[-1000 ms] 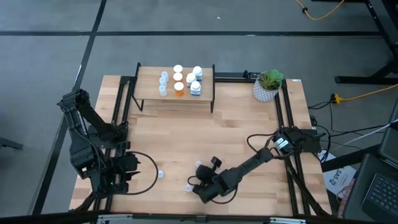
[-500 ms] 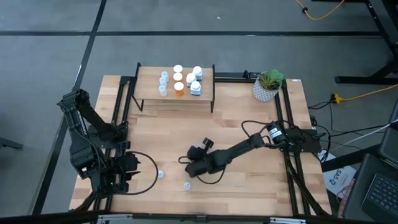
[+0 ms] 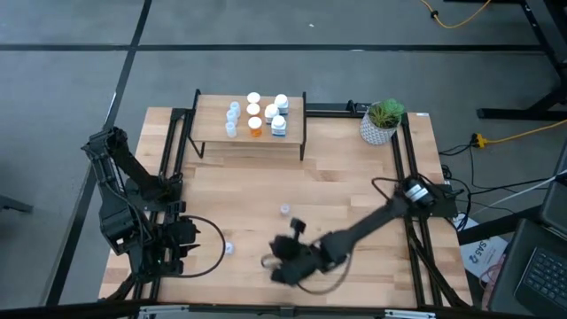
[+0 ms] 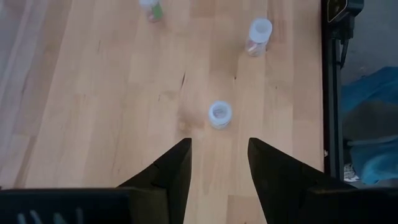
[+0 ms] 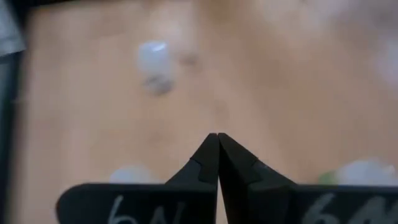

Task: Pick and place medicine bottles onto shelf by color
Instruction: Move the pill bottles to the center of the table

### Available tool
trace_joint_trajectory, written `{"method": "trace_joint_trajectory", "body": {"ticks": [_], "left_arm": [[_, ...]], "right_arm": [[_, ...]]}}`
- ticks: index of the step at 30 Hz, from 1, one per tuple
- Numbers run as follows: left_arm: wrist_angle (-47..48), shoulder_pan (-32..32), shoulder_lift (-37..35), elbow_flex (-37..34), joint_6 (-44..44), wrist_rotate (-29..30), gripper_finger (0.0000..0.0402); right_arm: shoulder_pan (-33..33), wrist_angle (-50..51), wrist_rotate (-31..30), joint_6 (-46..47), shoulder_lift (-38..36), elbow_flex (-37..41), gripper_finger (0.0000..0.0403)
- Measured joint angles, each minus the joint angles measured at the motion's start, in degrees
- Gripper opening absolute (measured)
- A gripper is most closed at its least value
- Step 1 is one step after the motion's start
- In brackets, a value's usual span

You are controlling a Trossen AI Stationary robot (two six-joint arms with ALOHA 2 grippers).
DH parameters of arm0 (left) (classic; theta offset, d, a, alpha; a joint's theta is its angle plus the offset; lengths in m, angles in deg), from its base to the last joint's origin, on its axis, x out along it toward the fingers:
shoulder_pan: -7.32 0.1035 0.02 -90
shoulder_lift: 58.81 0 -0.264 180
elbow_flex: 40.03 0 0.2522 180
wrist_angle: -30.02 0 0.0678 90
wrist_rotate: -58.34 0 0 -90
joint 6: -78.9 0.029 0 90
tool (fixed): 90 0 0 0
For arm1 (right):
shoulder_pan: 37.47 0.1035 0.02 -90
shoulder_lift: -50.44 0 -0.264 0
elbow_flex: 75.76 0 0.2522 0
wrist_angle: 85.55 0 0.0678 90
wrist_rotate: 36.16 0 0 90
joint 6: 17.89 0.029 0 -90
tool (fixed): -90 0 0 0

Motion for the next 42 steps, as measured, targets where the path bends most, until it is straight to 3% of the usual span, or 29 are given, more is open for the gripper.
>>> {"method": "trace_joint_trajectory", "body": {"ticks": [7, 12, 16, 20, 33, 42], "left_arm": [[-0.12, 0.0, 0.0, 0.0, 0.02, 0.02, 0.015], [-0.13, 0.0, 0.0, 0.0, 0.02, 0.04, 0.015], [-0.13, 0.01, 0.0, 0.0, 0.0, 0.12, 0.015], [-0.17, 0.0, 0.0, 0.0, -0.04, 0.58, 0.015], [-0.37, -0.01, 0.0, 0.0, -0.04, 1.11, 0.015], [-0.41, 0.01, 0.0, 0.0, -0.02, 1.18, 0.015]], "right_arm": [[8.94, -0.92, 2.3, 8.17, -0.12, 0.08, 0.0005], [11.61, -5.38, 4.24, 11.49, 0.24, 0.08, 0.0005], [10.25, -10.19, 13.15, 13.65, 3.24, 0.12, 0.0005], [8.14, -15.31, 17.94, 12.35, 5.17, 0.13, 0.0005], [4.36, -16.02, 22.45, 10.86, 8.68, 0.11, 0.0005], [1.91, -15.33, 20.44, 9.28, 9.36, 0.11, 0.0005]]}}
